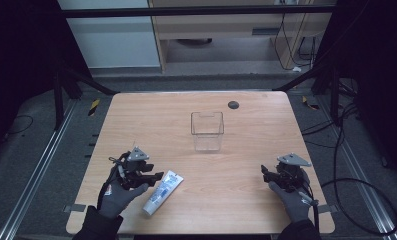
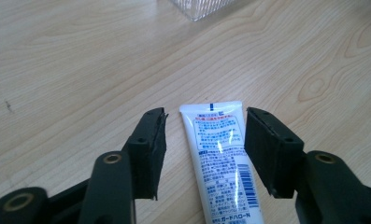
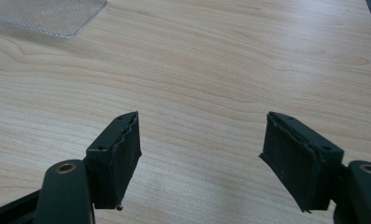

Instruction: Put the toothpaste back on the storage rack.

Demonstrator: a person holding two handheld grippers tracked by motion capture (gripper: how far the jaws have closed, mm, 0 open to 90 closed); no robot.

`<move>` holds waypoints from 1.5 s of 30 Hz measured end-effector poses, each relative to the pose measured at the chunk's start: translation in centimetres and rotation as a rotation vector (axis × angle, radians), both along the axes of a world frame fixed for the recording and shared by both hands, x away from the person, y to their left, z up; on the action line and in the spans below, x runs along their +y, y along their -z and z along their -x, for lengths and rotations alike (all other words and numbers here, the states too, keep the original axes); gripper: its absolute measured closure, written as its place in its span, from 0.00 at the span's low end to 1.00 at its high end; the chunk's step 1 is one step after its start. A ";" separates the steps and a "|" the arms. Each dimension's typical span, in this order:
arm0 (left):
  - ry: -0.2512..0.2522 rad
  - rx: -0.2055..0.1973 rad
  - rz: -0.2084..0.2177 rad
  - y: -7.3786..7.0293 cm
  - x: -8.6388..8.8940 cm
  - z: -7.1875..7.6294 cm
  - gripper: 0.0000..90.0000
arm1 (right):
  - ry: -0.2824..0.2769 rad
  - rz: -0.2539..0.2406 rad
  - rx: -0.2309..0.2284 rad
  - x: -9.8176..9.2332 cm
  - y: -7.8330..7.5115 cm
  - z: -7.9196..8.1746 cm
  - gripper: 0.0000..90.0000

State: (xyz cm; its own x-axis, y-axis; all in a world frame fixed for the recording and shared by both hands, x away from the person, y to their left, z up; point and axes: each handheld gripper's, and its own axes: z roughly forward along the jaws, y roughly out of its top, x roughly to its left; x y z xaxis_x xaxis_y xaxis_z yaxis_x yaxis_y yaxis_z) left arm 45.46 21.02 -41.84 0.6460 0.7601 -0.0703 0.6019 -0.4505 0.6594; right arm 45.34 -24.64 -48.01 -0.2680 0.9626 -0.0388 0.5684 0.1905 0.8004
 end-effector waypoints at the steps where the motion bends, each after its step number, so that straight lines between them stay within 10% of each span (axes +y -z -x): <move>1: -0.006 0.009 -0.007 0.1 0.0 -0.2 0.49 | 0.000 0.005 -0.002 0.0 0.0 0.0 0.31; 12: -0.017 0.026 -0.047 -1.0 -1.4 -1.4 0.39 | 0.011 0.010 -0.001 -0.2 -0.1 0.0 0.30; 24: 0.047 0.100 -0.150 1.3 -2.8 -1.2 0.37 | -0.001 0.023 0.001 0.1 0.0 0.1 0.30; 45: 0.067 0.150 -0.205 2.8 -4.4 -1.4 0.36 | -0.011 0.022 0.013 0.3 0.2 -0.1 0.30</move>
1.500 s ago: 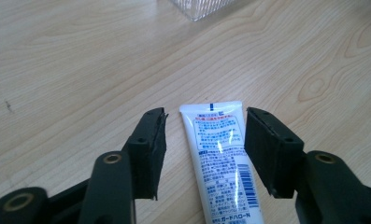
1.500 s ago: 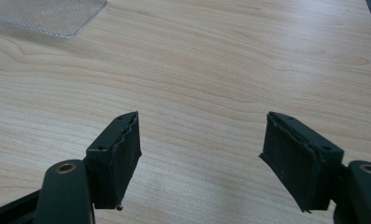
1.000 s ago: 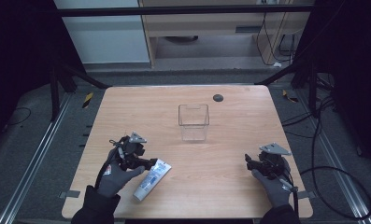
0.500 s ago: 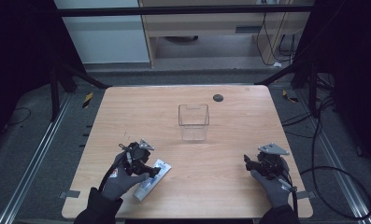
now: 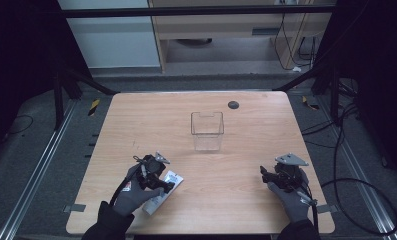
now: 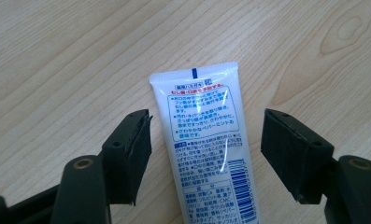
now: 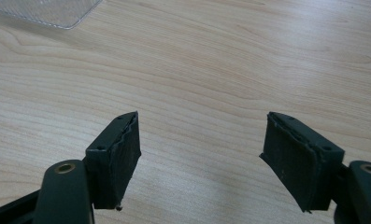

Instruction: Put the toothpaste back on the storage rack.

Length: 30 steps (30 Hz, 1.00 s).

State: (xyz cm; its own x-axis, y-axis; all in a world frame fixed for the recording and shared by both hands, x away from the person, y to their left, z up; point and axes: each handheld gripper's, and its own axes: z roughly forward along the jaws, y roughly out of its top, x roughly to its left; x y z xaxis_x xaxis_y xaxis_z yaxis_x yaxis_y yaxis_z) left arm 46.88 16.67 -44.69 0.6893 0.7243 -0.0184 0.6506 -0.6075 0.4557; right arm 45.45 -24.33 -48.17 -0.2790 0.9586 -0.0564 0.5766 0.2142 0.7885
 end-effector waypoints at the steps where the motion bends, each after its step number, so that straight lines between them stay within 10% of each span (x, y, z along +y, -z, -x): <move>1: 0.000 0.000 0.000 0.0 0.0 0.0 0.36 | -0.001 0.000 0.000 0.0 0.0 0.0 0.30; 30: -0.011 0.060 -0.072 2.2 -0.9 -0.6 0.38 | -0.005 0.002 0.016 0.1 0.1 -0.1 0.31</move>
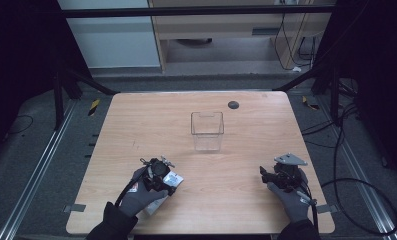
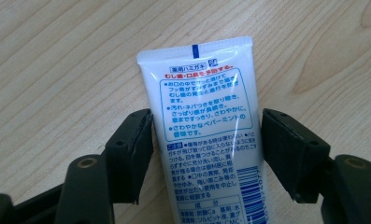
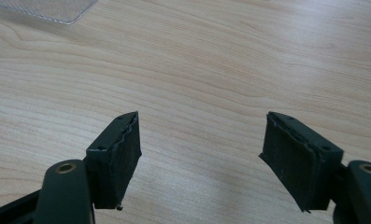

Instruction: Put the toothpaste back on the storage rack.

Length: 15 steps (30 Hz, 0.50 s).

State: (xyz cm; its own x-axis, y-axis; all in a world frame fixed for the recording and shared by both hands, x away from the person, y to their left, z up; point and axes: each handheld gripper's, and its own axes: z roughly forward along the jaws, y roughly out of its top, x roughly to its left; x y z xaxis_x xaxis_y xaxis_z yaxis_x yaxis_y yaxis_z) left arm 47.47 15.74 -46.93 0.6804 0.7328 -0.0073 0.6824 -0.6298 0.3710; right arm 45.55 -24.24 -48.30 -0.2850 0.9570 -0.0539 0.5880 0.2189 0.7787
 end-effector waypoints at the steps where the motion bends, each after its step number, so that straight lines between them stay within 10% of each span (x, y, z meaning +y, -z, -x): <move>1: -0.002 0.003 -0.001 0.0 0.0 0.0 0.38 | 0.000 0.000 0.001 0.0 0.0 0.0 0.31; 15: -0.011 0.010 -0.019 0.2 -0.5 0.1 0.42 | 0.001 0.001 0.001 0.0 0.0 0.0 0.31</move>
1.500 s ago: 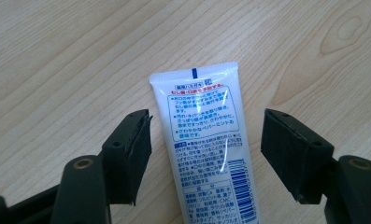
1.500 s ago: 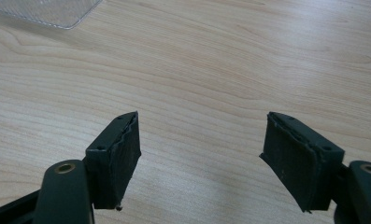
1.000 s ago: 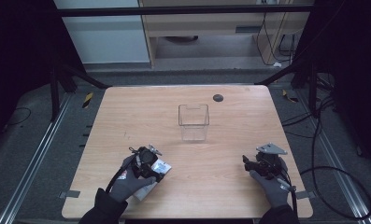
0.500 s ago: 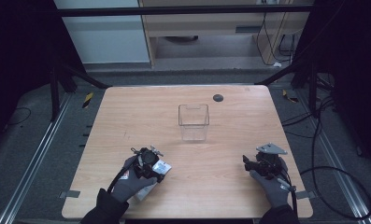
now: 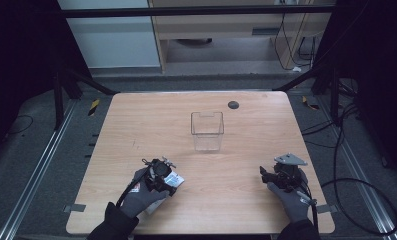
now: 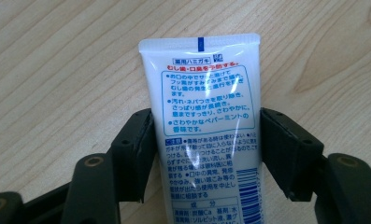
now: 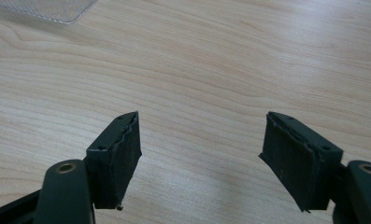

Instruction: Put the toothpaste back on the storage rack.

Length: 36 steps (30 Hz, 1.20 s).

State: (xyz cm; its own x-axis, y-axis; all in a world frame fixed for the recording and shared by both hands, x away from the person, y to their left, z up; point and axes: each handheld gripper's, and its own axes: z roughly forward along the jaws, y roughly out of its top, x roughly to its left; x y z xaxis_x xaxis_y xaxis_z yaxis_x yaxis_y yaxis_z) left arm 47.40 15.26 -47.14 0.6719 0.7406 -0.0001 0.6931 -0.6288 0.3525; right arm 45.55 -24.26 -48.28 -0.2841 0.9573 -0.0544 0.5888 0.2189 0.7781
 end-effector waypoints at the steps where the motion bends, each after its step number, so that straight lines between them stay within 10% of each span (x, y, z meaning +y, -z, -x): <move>1: -0.005 -0.001 0.001 0.0 0.0 0.1 0.43 | 0.000 0.000 0.000 0.0 0.0 0.0 0.31; 18: -0.030 0.042 0.056 -1.4 1.1 0.3 0.74 | -0.001 0.002 -0.001 -0.2 0.0 0.0 0.31; 36: -0.026 -0.168 0.222 -7.3 2.4 2.6 0.81 | 0.007 0.001 -0.001 -0.3 0.0 0.0 0.31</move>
State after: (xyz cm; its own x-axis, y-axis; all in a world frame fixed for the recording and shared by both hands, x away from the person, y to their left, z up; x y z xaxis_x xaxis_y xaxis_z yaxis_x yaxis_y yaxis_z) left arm 44.75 17.65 -39.84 0.6573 0.7516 -0.0546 0.6281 -0.5063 0.5909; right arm 45.59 -24.57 -48.29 -0.2776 0.9591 -0.0554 0.5895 0.2156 0.7785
